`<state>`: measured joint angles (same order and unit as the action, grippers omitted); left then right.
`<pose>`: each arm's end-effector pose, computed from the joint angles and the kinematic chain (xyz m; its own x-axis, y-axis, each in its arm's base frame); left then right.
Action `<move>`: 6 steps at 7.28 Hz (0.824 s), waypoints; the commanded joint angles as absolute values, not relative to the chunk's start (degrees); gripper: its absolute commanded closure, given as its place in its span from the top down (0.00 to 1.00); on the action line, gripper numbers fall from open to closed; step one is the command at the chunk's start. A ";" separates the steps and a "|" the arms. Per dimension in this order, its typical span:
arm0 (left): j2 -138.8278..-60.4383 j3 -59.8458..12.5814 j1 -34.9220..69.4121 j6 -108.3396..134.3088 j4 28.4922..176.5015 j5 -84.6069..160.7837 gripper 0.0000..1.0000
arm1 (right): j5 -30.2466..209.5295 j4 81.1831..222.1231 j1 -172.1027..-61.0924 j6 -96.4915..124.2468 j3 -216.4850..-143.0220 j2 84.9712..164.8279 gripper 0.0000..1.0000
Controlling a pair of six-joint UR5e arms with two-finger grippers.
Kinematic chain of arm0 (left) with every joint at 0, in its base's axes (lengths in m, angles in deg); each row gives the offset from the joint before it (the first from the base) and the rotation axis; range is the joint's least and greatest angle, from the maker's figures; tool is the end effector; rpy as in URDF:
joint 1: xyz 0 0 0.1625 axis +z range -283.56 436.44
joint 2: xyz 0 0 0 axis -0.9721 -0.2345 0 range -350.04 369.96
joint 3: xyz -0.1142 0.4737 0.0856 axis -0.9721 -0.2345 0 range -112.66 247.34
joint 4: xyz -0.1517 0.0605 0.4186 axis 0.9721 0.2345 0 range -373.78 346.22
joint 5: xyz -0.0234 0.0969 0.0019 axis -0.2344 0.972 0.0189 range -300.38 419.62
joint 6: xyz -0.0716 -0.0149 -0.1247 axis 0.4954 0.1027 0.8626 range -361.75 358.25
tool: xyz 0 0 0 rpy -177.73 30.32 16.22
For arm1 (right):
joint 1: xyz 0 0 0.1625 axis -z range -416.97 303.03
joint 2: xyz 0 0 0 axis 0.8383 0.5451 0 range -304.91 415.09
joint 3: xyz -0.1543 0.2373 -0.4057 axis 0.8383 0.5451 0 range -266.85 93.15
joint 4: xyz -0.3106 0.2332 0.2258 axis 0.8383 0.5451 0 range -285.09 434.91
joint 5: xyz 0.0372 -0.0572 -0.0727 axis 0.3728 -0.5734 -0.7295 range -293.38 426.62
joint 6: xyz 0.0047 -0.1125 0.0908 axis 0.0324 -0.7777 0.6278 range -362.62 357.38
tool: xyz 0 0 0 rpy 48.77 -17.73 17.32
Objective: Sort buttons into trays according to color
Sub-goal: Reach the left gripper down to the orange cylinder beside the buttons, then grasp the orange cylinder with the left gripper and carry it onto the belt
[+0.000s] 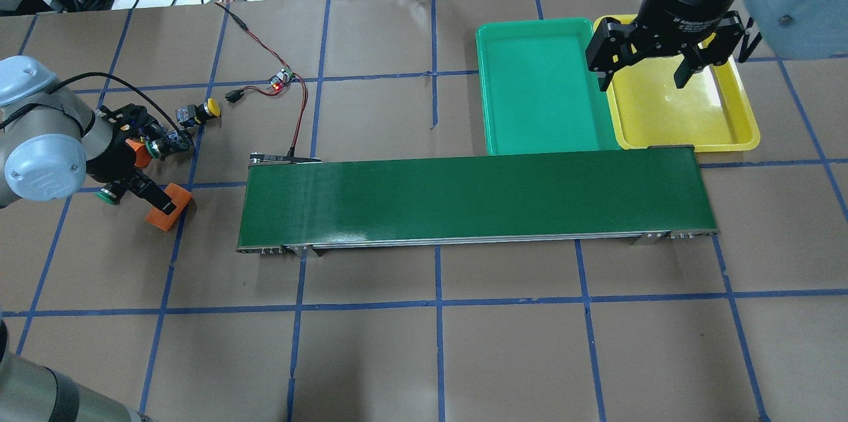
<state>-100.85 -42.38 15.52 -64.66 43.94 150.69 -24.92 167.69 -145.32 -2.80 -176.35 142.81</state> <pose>0.1677 -0.5702 0.1888 -0.8268 0.5497 0.1193 0.5600 0.8245 0.0819 0.1135 -0.5543 0.5005 -0.9993 0.0261 0.0269 0.0256 0.9995 -0.0173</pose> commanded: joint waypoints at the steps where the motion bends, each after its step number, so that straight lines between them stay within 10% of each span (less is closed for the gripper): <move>1: -101.65 -42.79 15.36 -61.87 44.75 150.50 1.00 | -24.96 167.72 -145.47 -2.80 -176.41 142.81 1.00; 2: -102.27 -42.96 15.36 -57.86 44.75 150.50 0.94 | -24.96 167.72 -145.47 -2.80 -176.41 142.81 1.00; 3: -102.36 -42.88 15.18 -57.47 44.84 150.50 0.62 | -24.96 167.72 -145.47 -2.80 -176.41 142.89 1.00; 4: -102.28 -42.96 14.75 -57.56 44.84 150.50 0.09 | -24.96 167.72 -145.47 -2.80 -176.41 142.81 1.00; 6: -100.53 -42.97 14.48 -57.82 45.19 150.50 0.00 | -24.87 167.63 -145.38 -2.80 -176.41 142.89 1.00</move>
<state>-101.60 -42.95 14.74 -57.68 44.96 150.50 -24.91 167.70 -145.43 -2.80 -176.41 142.87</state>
